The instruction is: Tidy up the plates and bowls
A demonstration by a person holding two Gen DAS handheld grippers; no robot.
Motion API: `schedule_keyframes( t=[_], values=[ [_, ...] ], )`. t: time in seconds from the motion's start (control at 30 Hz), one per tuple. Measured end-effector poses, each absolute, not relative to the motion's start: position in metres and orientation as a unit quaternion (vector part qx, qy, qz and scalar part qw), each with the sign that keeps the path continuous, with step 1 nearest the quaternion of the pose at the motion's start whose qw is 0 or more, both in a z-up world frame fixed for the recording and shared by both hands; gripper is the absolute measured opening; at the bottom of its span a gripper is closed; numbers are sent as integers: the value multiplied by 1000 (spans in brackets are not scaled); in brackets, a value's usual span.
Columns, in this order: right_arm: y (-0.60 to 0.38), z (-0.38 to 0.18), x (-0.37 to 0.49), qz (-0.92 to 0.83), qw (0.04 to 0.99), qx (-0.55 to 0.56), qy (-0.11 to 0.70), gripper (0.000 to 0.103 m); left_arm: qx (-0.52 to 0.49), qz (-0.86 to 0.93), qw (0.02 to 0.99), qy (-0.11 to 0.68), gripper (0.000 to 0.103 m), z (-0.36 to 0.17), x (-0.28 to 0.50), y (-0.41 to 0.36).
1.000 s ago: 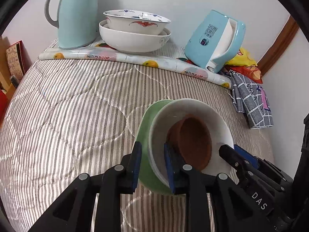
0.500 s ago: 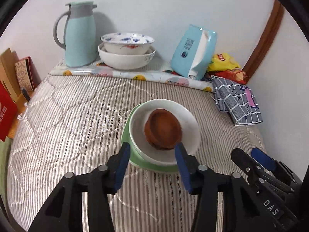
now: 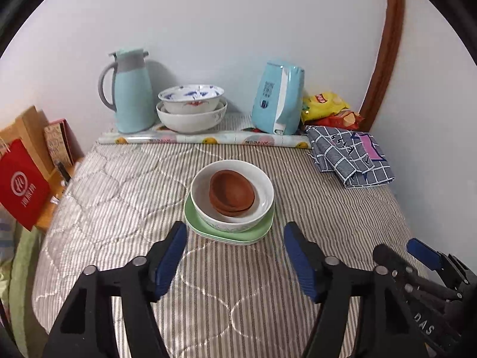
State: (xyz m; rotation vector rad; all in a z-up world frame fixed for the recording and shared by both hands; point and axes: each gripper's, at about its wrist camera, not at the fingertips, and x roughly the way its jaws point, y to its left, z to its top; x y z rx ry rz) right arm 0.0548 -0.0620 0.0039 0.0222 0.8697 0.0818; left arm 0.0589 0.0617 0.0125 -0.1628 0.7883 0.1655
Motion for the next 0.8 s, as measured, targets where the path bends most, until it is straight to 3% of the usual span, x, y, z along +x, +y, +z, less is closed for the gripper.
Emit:
schedule_keyframes(
  t=[0.03, 0.23, 0.4, 0.8],
  values=[
    [-64, 4, 50, 37, 908, 6, 418, 79, -77, 83, 918, 380, 72, 14, 57, 59],
    [-69, 10, 29, 26, 915, -17, 403, 92, -70, 85, 919, 378, 72, 20, 42, 47],
    [-74, 17, 17, 17, 917, -17, 398, 96, -63, 94, 921, 373, 81, 23, 30, 42],
    [-76, 25, 2, 20, 920, -12, 392, 96, -59, 105, 922, 368, 83, 28, 14, 42]
  ],
)
